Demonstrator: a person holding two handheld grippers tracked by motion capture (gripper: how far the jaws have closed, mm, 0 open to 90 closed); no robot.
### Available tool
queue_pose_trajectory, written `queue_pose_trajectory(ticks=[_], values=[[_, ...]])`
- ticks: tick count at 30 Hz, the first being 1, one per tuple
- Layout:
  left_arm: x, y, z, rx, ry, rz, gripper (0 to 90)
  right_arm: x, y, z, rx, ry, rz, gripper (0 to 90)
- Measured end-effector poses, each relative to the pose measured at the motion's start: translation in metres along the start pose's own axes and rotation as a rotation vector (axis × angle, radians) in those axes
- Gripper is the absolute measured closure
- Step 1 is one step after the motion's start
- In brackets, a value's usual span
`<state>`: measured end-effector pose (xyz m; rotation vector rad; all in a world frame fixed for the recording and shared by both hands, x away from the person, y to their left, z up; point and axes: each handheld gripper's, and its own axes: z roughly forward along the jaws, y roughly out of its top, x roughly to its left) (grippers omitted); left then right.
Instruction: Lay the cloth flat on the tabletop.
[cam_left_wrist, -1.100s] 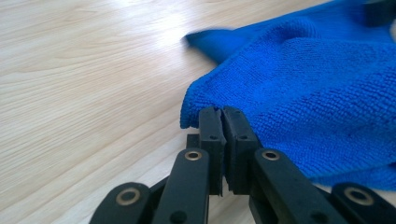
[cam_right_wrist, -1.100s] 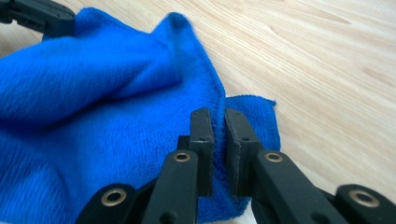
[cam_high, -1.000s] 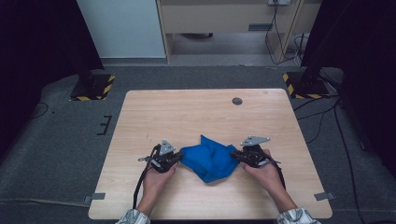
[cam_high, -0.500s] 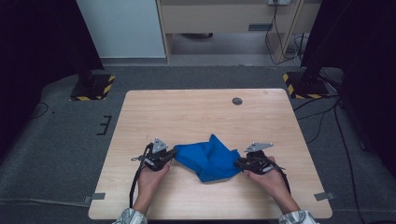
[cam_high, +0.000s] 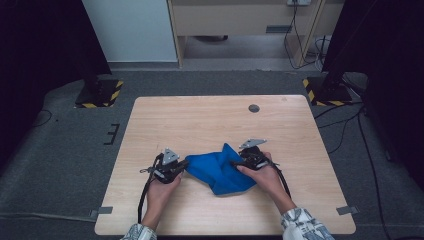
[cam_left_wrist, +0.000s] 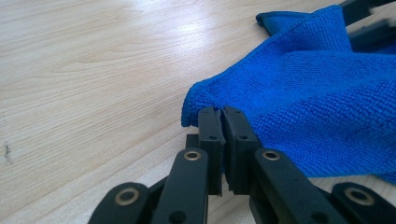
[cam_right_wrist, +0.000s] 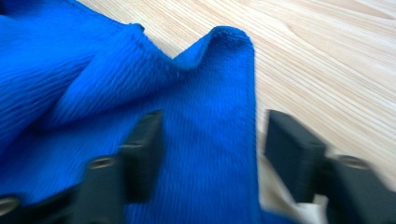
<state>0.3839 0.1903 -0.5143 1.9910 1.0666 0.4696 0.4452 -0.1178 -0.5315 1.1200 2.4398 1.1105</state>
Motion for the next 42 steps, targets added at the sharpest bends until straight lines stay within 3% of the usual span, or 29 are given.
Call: queue_pose_trajectory(ticks=[1,2,3,4,6,8,9,11,15,17,21,22,27,29,31,34,35,39,42], values=[[0.000,0.000,0.000,0.000,0.000,0.000,86.6,0.000,0.000,0.000,0.000,0.000,0.000,47.8],[0.000,0.000,0.000,0.000,0.000,-0.002,86.6,-0.001,0.002,0.003,-0.017,-0.008,-0.002,69.9],[0.001,0.000,0.000,-0.001,0.000,-0.004,86.6,0.000,0.003,0.003,-0.011,-0.010,0.005,76.8],[0.001,0.001,0.000,-0.003,0.001,-0.006,86.6,0.000,0.003,0.003,-0.011,-0.010,0.005,76.8],[0.002,0.002,-0.002,-0.014,0.004,-0.016,86.6,-0.002,0.002,-0.004,-0.001,0.001,0.004,87.2],[0.002,0.002,-0.002,-0.013,0.006,-0.013,86.7,-0.004,0.001,-0.007,-0.007,-0.001,0.003,87.4],[0.003,0.002,-0.002,-0.011,0.010,-0.014,86.7,-0.010,-0.003,-0.021,-0.011,-0.016,0.015,87.7],[0.003,0.002,-0.001,-0.009,0.011,-0.014,86.7,-0.012,-0.004,-0.026,-0.011,-0.017,0.028,87.7],[0.003,0.001,0.001,0.005,0.011,-0.008,86.6,-0.025,-0.024,-0.050,-0.007,-0.024,0.062,86.0],[0.002,0.001,0.002,0.007,0.010,-0.005,86.6,-0.026,-0.027,-0.051,-0.004,-0.020,0.069,83.4],[0.001,0.001,0.002,0.005,0.006,-0.004,86.5,-0.029,-0.022,-0.052,-0.046,-0.032,0.082,59.9],[0.001,0.001,0.002,0.005,0.004,-0.004,86.4,-0.029,-0.013,-0.053,-0.071,-0.056,0.081,49.0],[0.000,0.001,0.004,0.011,0.001,-0.002,86.1,-0.035,0.001,-0.040,-0.064,-0.104,0.083,37.8],[0.000,0.001,0.004,0.010,0.001,0.000,86.1,-0.039,0.006,-0.023,-0.010,-0.138,0.087,33.0],[0.000,0.001,0.005,0.011,0.000,-0.001,86.0,-0.040,0.007,-0.020,-0.007,-0.140,0.086,32.7],[0.000,0.000,0.006,0.015,-0.003,-0.002,86.1,-0.045,0.009,-0.008,0.040,-0.152,0.084,37.8],[0.000,0.000,0.005,0.016,-0.002,0.002,86.2,-0.045,0.009,-0.005,0.054,-0.153,0.076,45.9],[0.000,0.000,0.005,0.010,-0.011,-0.009,86.3,-0.044,0.008,-0.004,0.048,-0.160,0.066,53.8],[0.000,0.001,0.006,0.009,-0.020,-0.015,86.3,-0.043,0.009,-0.005,0.051,-0.137,0.071,66.0]])
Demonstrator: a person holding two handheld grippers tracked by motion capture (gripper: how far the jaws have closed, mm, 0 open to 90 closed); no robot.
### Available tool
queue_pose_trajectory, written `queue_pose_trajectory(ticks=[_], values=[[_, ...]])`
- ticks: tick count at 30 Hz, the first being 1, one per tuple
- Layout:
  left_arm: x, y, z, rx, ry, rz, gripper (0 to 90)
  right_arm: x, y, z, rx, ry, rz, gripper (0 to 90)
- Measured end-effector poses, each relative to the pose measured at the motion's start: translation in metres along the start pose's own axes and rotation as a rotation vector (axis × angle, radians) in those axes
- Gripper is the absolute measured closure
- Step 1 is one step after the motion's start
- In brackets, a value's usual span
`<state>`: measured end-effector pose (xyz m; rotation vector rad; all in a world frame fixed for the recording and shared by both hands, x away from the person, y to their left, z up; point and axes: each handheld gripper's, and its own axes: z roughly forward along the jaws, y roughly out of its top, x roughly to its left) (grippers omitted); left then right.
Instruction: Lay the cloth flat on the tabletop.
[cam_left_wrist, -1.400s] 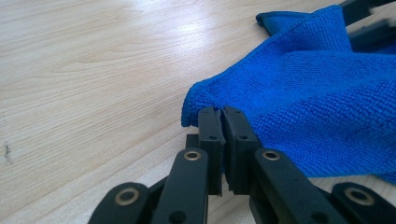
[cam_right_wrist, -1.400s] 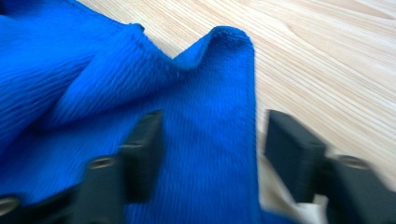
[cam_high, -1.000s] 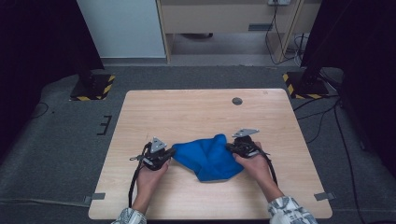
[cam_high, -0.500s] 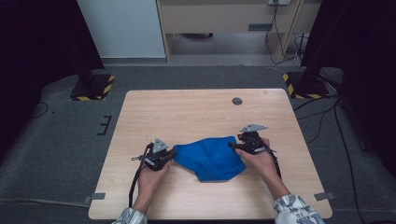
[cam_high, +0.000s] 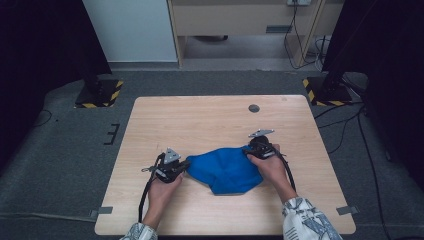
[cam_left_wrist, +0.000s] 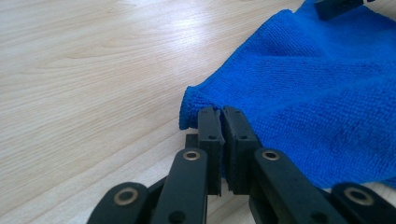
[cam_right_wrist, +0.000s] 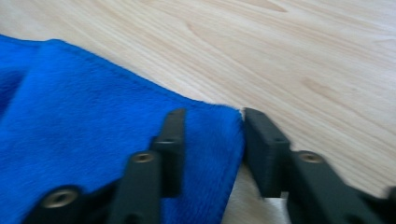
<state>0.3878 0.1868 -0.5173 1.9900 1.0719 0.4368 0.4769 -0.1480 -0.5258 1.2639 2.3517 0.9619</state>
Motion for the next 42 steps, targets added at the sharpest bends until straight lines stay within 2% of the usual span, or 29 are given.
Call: queue_pose_trajectory(ticks=[1,3,5,7,14,17,23,30,42], values=[[0.001,0.001,-0.001,-0.007,-0.001,-0.009,86.4,0.002,-0.001,0.000,0.000,0.015,-0.014,75.4],[0.001,0.002,-0.001,-0.015,-0.004,-0.019,86.4,0.003,-0.001,-0.001,-0.003,0.020,-0.014,77.7],[0.002,0.002,0.000,-0.008,-0.004,-0.018,86.4,0.005,-0.002,0.000,-0.014,0.036,-0.016,84.3],[0.001,0.004,0.001,-0.013,-0.001,-0.008,86.5,0.005,-0.003,-0.001,-0.018,0.042,-0.025,85.7],[0.003,0.018,-0.003,-0.041,-0.008,-0.007,86.8,0.004,0.001,-0.010,-0.059,0.072,-0.009,86.7],[0.006,0.022,-0.004,-0.052,-0.011,-0.022,87.1,0.002,0.007,-0.021,-0.102,0.088,-0.003,87.0],[0.010,0.032,-0.003,-0.063,-0.019,-0.038,87.3,-0.002,0.015,-0.037,-0.146,0.101,0.006,87.0],[0.010,0.040,0.001,-0.064,-0.026,-0.034,87.4,-0.006,0.022,-0.047,-0.165,0.103,0.001,87.0],[0.009,0.056,-0.003,-0.084,-0.034,-0.037,87.6,-0.018,0.021,-0.059,-0.200,0.096,0.032,87.1]])
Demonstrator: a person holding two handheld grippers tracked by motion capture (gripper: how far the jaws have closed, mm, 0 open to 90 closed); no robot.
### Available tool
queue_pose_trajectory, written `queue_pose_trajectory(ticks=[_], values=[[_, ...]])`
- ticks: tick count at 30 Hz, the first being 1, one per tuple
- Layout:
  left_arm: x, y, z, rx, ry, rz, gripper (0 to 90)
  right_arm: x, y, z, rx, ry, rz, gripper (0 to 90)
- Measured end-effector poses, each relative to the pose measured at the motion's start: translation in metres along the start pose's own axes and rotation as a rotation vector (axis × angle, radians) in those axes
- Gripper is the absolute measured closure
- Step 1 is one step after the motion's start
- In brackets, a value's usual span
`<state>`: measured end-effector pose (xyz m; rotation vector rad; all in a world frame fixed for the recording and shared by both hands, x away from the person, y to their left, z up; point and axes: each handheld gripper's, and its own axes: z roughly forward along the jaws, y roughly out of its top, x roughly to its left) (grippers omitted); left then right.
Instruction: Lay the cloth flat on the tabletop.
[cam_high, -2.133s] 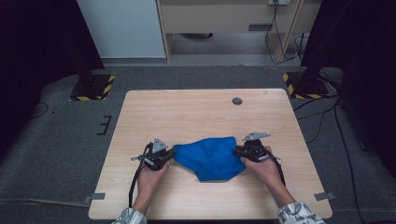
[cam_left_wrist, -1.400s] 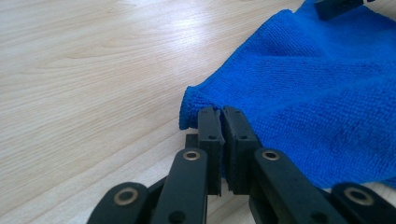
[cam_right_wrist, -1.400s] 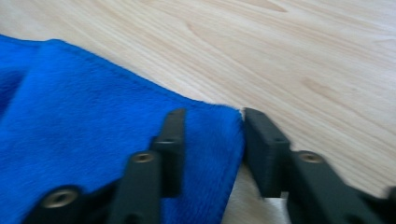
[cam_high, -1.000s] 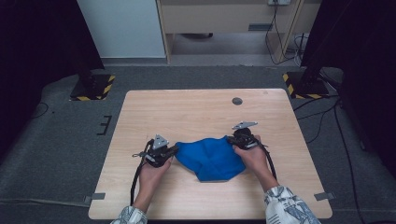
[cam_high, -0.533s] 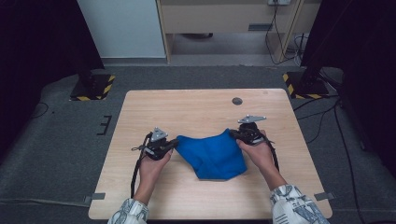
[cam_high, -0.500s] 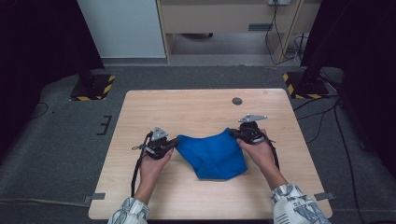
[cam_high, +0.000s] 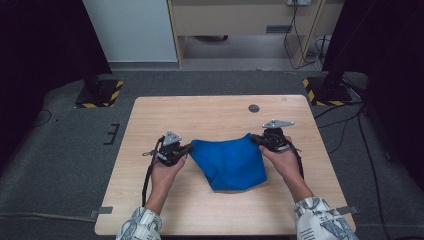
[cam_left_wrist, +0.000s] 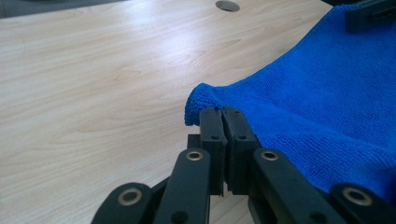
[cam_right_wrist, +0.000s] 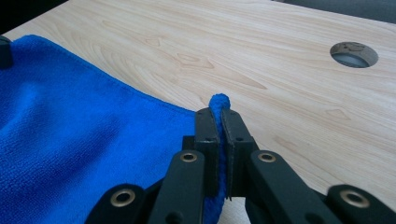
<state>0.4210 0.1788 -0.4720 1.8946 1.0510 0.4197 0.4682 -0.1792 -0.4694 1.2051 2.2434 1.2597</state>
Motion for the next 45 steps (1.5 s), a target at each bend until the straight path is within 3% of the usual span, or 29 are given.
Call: queue_pose_trajectory(ticks=[9,15,26,45], values=[[0.004,0.010,-0.002,-0.019,0.004,-0.021,87.6,-0.008,0.006,-0.011,-0.023,-0.006,0.008,87.2],[0.004,0.016,-0.001,-0.024,0.009,-0.013,87.6,-0.011,0.011,-0.019,-0.050,-0.010,0.010,87.1],[-0.007,0.028,-0.006,-0.059,0.004,-0.003,87.6,-0.009,0.015,-0.051,-0.111,-0.021,-0.006,87.1],[0.000,0.041,-0.011,-0.083,0.013,-0.018,87.6,-0.017,0.025,-0.063,-0.142,-0.040,-0.003,87.4]])
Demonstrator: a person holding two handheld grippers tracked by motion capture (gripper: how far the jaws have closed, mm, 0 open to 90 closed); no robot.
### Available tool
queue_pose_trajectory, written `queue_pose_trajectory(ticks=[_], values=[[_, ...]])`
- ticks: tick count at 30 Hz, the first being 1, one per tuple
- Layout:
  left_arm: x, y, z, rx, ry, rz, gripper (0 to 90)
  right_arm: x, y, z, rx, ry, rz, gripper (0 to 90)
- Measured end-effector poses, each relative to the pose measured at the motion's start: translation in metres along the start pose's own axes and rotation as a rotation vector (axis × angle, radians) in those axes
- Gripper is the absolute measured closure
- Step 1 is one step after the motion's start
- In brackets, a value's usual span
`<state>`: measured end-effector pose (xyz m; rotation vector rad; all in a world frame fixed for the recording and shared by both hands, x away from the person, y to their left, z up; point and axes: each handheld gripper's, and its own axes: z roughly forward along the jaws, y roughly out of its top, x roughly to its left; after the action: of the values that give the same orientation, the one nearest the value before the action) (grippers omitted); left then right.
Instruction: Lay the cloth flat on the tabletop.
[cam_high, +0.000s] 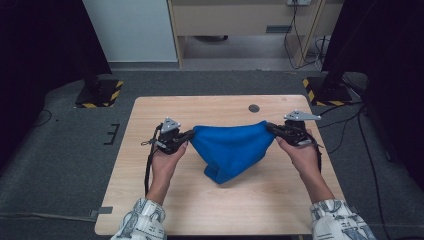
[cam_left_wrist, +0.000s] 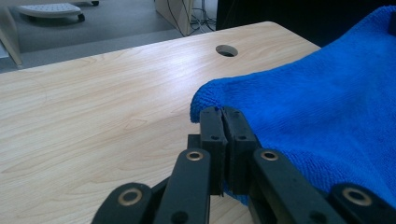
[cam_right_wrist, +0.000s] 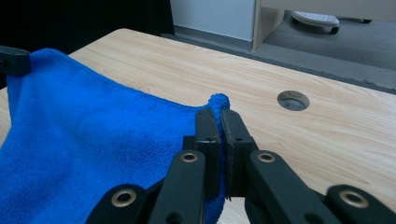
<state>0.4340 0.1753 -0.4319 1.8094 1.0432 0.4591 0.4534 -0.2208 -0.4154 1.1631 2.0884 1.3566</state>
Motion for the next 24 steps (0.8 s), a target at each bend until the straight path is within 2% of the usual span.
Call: queue_pose_trajectory(ticks=[12,24], values=[[-0.004,0.006,-0.007,-0.024,-0.007,0.011,87.7,-0.001,0.003,-0.009,-0.016,0.005,0.001,87.4],[-0.007,0.019,-0.024,-0.073,-0.004,0.026,87.7,0.010,0.019,-0.026,-0.090,0.021,-0.019,87.3]])
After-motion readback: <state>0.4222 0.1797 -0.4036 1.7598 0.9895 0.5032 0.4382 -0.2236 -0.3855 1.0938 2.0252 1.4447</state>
